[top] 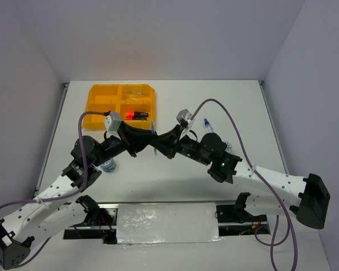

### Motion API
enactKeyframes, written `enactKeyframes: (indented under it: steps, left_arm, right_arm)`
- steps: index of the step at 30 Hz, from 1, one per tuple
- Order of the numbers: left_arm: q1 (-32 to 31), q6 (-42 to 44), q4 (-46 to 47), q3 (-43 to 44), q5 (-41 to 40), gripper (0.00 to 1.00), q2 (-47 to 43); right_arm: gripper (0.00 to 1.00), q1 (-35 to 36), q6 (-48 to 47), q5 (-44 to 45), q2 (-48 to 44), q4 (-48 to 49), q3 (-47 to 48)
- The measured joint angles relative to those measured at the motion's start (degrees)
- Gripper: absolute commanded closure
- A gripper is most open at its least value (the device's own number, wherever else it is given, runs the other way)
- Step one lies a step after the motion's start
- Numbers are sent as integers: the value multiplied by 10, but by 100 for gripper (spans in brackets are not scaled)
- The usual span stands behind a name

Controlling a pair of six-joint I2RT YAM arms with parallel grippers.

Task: Sort the stationery into containers
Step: Close the pen cap on the pen.

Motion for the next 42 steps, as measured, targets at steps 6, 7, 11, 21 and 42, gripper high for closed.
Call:
enactKeyframes:
  steps: [6,7,11,21,42]
  left_arm:
    - [3,5,21,-8,10,40,0]
    - [3,7,23,-7,9,35,-1]
    - [-1,19,-5,14,1,24,-6]
    - [-3,15,-80,122,-85,37,3]
    - [-4,-5,-172,154,-93,100,71]
  right_arm:
    - [100,-6,2,-26,-2,-4,0]
    - [100,-7,2,-26,-2,-7,0]
    - [100,-11,2,-16,-2,-13,0]
    - [100,-12,-3,-15,-2,-28,0]
    - [100,-13,-14,-11,16,-72,33]
